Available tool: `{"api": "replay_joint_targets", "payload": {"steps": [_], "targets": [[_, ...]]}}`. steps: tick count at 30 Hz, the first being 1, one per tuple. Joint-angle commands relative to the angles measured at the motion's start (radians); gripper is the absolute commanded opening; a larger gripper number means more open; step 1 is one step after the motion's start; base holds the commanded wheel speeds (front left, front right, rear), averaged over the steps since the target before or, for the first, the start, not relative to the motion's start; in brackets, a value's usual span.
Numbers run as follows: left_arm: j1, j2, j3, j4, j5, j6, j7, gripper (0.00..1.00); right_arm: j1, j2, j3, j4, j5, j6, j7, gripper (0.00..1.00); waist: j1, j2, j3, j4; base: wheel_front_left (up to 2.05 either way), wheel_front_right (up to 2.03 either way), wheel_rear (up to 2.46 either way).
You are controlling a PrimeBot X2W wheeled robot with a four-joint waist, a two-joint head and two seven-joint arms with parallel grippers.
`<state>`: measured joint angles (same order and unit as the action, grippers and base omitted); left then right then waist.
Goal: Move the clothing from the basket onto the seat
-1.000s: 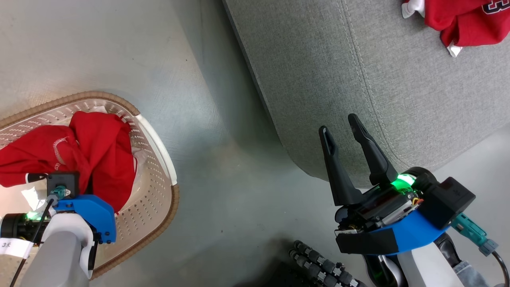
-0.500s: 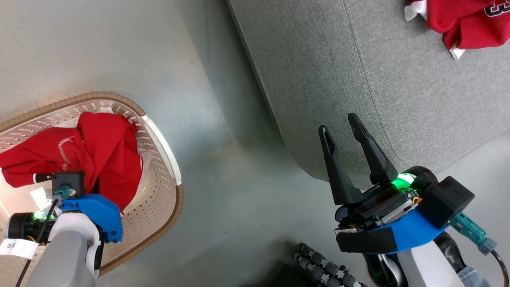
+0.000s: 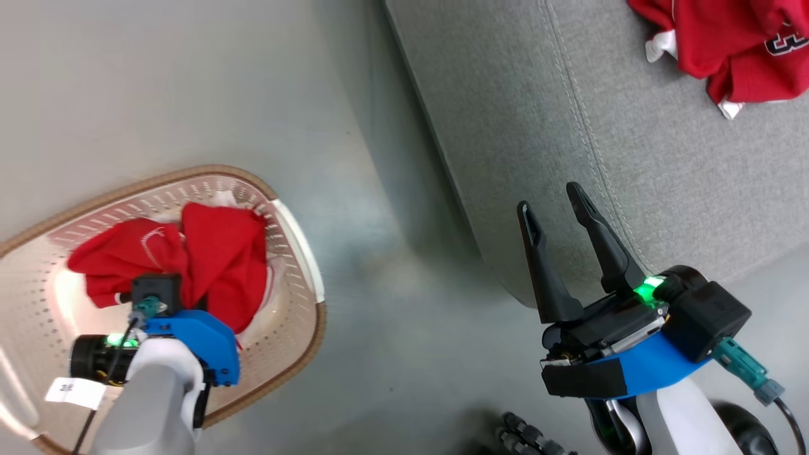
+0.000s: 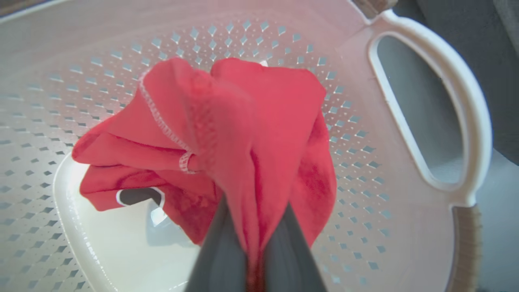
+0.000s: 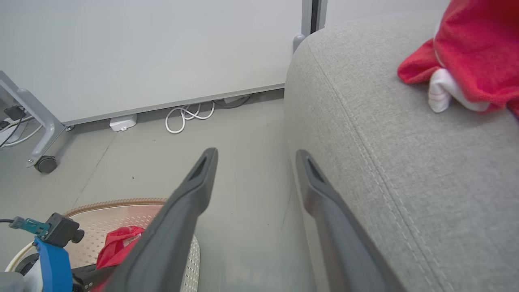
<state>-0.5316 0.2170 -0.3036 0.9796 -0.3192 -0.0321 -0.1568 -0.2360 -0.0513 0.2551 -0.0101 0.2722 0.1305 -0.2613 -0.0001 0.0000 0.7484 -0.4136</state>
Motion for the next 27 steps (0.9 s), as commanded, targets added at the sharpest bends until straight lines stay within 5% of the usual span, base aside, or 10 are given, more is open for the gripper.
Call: {"api": "replay_joint_targets", "payload": {"steps": [1,12,27], "targets": [[-0.015,-0.01,-0.005,0.011,-0.006,-0.005,-0.012,0.0,0.014,0.001,-0.005,0.01,-0.015,0.001,-0.006,1.0,0.0001,0.0,-0.038,0.031,0.0,0.0,0.0],[0.019,-0.121,-0.056,0.116,-0.015,-0.051,-0.084,0.0,0.085,0.001,-0.061,0.086,-0.152,0.001,-0.006,1.0,0.0001,0.0,-0.251,0.147,0.0,0.0,0.0],[0.079,-0.167,-0.167,0.105,-0.065,-0.087,-0.107,0.0,0.197,0.001,-0.102,0.117,-0.24,0.001,0.057,1.0,0.0001,0.0,-0.506,0.284,0.0,0.0,0.0]]}}
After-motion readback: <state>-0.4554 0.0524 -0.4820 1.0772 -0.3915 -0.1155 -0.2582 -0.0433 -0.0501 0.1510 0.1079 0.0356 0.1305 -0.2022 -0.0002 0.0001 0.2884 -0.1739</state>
